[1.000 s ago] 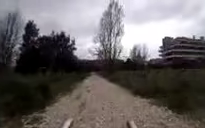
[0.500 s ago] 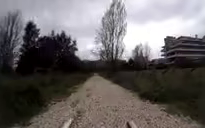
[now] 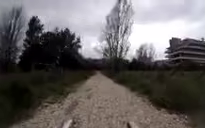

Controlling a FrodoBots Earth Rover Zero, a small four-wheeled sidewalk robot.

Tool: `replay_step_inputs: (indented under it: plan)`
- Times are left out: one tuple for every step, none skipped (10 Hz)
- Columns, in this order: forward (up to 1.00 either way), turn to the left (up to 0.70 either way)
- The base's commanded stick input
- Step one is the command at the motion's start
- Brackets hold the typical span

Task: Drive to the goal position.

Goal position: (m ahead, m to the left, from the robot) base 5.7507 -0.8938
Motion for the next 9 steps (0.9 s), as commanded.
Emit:
replay_step_inputs:
  plan:
    - [0.70, 0.00]
    - [0.70, 0.00]
    - [0.70, 0.00]
    - [0.70, 0.00]
    - [0.70, 0.00]
    - [0.70, -0.11]
    - [0.70, -0.35]
    - [0.70, -0.15]
    - [0.70, -0.03]
